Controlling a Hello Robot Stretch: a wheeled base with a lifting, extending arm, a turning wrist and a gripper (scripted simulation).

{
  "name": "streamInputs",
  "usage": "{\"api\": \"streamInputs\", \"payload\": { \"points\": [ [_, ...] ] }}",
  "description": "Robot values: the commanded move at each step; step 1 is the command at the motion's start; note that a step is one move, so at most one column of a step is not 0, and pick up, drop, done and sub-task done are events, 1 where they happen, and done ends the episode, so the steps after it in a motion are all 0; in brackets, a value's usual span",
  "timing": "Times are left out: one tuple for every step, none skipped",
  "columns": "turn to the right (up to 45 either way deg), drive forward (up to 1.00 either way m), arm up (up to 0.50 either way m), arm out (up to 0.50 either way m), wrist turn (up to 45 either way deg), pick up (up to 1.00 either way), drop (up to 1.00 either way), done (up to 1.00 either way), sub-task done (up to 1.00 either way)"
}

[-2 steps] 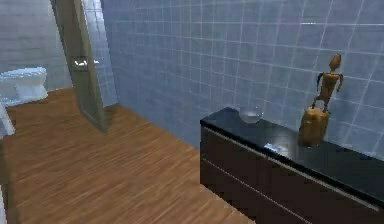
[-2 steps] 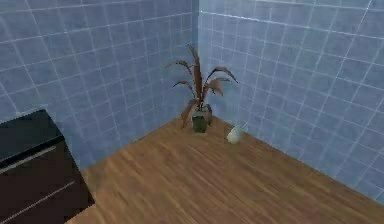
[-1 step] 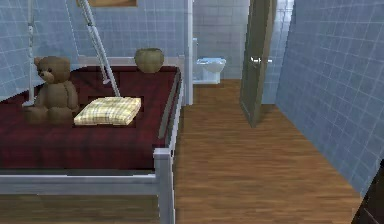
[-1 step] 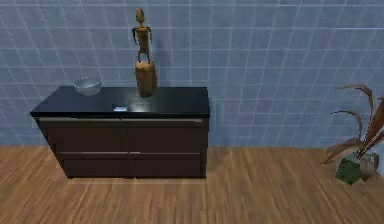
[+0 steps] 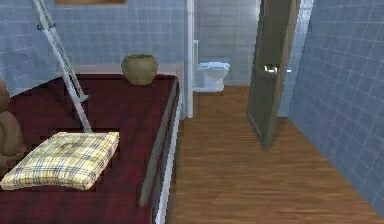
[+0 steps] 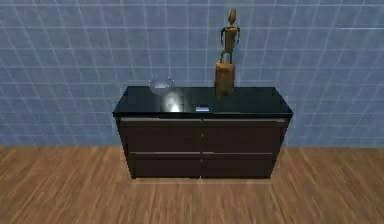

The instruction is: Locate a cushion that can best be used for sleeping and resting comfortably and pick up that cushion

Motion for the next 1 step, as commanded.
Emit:
{"api": "streamInputs", "payload": {
  "points": [
    [-45.0, 0.00, 0.00, 0.00, 0.0, 0.00, 0.00, 0.00, 0.00]
  ]
}}
